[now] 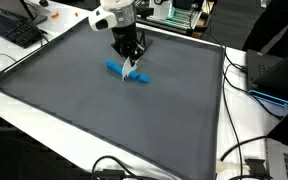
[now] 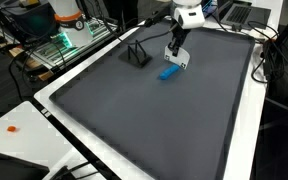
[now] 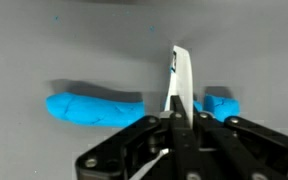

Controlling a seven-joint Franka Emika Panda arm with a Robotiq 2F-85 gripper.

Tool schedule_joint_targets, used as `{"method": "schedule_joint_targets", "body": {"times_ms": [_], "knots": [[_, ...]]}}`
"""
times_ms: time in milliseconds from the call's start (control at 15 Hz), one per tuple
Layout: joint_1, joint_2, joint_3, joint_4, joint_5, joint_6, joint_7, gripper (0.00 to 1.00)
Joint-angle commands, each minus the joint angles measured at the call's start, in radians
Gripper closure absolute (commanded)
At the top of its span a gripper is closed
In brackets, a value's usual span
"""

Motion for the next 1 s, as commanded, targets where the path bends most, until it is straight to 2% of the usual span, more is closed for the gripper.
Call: {"method": "schedule_joint_targets", "body": {"times_ms": [0,933], "knots": [[-0.006,-0.004,0.011,-0.001,0.014,-0.027,-0.003,0.99],[-0.019,-0.069,-0.038,-0.004,-0.045,-0.014,0.004,0.99]]}}
